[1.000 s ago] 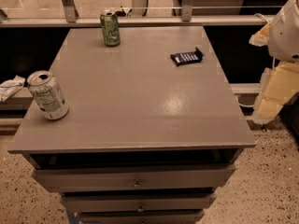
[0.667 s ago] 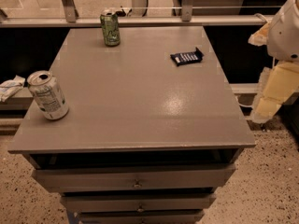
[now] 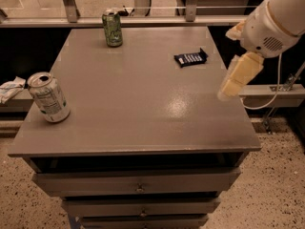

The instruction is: Move green can near 7up can

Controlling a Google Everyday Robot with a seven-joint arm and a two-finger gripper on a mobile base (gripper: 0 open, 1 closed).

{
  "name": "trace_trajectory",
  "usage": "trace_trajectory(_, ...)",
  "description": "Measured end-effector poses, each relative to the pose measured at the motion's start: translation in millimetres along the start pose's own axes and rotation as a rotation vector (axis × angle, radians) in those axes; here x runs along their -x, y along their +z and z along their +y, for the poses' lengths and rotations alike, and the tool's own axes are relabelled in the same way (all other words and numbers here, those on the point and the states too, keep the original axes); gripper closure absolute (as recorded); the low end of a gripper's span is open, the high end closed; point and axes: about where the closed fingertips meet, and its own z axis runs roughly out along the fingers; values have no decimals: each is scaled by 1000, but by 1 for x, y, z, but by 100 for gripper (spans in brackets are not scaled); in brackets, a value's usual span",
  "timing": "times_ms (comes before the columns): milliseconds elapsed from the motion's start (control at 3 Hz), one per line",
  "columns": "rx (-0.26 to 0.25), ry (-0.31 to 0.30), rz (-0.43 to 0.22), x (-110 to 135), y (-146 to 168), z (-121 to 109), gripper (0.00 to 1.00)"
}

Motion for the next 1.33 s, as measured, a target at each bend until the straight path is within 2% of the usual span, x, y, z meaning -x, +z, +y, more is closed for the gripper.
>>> trace_trajectory(333,-19,21,-133,33,31,-37,0)
trace_trajectory(667,-53,44,-272,80,61,-71,0)
trace_trajectory(1000,-53,44,-272,80,61,-71,0)
trace_trajectory(1333,-61,46,-329,96,74,-85,0)
